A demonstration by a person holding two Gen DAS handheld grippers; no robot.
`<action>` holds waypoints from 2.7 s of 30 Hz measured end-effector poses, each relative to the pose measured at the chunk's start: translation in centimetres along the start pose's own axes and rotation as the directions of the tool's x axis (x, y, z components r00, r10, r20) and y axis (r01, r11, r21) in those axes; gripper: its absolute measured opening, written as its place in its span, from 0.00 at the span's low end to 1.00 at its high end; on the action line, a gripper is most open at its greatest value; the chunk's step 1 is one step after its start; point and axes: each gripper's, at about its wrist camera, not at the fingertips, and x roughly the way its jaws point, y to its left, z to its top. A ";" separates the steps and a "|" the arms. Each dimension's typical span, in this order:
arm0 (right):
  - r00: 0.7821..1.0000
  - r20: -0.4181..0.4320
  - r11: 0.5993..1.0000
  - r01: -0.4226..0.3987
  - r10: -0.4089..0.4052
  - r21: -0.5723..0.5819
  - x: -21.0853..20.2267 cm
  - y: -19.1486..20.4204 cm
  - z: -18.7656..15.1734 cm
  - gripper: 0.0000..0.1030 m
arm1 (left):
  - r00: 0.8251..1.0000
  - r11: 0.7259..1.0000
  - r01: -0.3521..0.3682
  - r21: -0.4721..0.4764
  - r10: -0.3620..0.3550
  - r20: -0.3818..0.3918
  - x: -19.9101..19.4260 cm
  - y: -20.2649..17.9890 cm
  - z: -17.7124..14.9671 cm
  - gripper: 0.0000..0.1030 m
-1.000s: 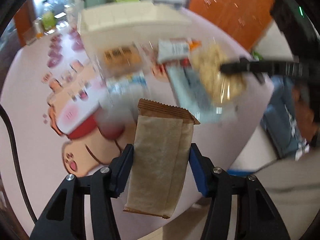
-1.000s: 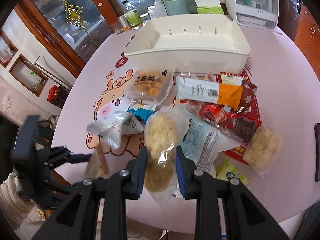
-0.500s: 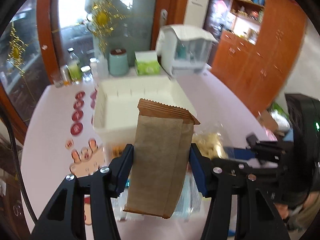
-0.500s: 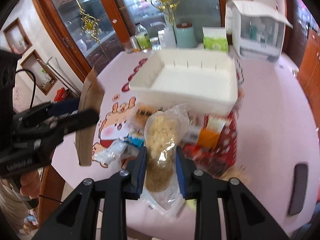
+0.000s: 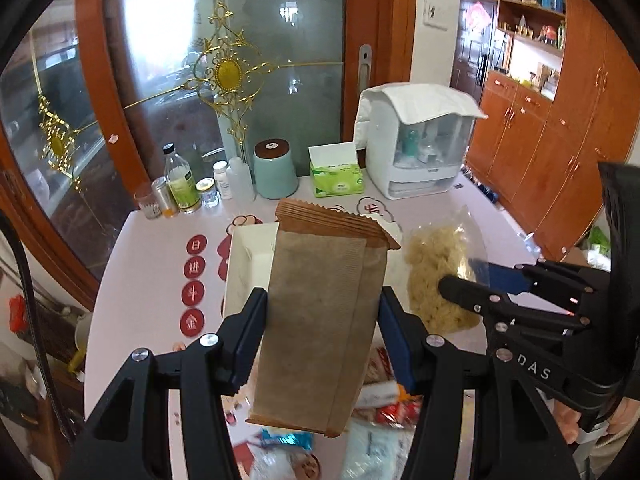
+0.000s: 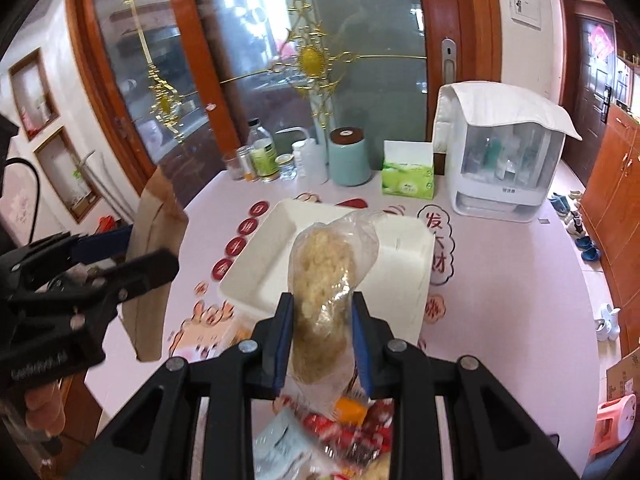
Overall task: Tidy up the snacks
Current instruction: 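Lift the brown pack with the left gripper while the right lifts the cracker bag toward the tray, then lower both packs into the white tray and open both grippers, then move both tools back over the snack pile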
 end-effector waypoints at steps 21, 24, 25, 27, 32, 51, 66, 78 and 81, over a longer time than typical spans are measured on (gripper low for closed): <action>0.966 -0.226 0.980 0.154 -0.123 0.125 17.6 -4.6 1.9 0.38 | 0.974 0.991 0.104 -0.090 -0.120 -0.193 21.0 4.9 -0.8 0.89; 0.965 -0.234 0.977 0.154 -0.117 0.147 17.8 -5.1 1.6 0.42 | 0.978 0.991 0.086 -0.104 -0.104 -0.183 21.1 5.1 -0.9 0.89; 0.965 -0.235 0.977 0.157 -0.120 0.146 17.8 -5.2 1.5 0.42 | 0.980 0.991 0.081 -0.103 -0.098 -0.172 20.8 5.1 -1.0 0.89; 0.964 -0.235 0.977 0.159 -0.122 0.144 17.7 -5.1 1.4 0.43 | 0.984 0.992 0.078 -0.102 -0.093 -0.153 20.0 5.1 -1.0 0.91; 0.969 -0.220 0.979 0.144 -0.110 0.142 16.7 -4.6 1.2 0.43 | 0.989 0.992 0.089 -0.085 -0.098 -0.109 17.3 4.7 -1.0 0.92; 0.997 -0.055 0.994 0.065 -0.061 0.087 3.6 -1.0 -3.1 0.58 | 0.989 0.971 0.151 -0.185 -0.149 0.025 1.2 4.5 -4.9 1.00; 0.998 -0.056 0.999 0.036 -0.034 0.038 -2.5 -1.3 -11.5 0.65 | 0.999 0.997 -0.004 -0.074 0.007 0.047 -6.1 2.7 -14.8 1.00; 0.980 -0.199 0.998 -0.007 0.018 0.056 -0.2 0.0 -18.7 0.65 | 0.988 0.998 -0.035 -0.058 0.026 -0.152 -3.1 3.3 -21.4 1.00; 0.969 -0.245 0.997 -0.002 0.022 0.081 1.0 0.7 -20.1 0.65 | 0.980 0.995 -0.031 -0.090 0.012 -0.200 -1.2 4.5 -22.2 1.00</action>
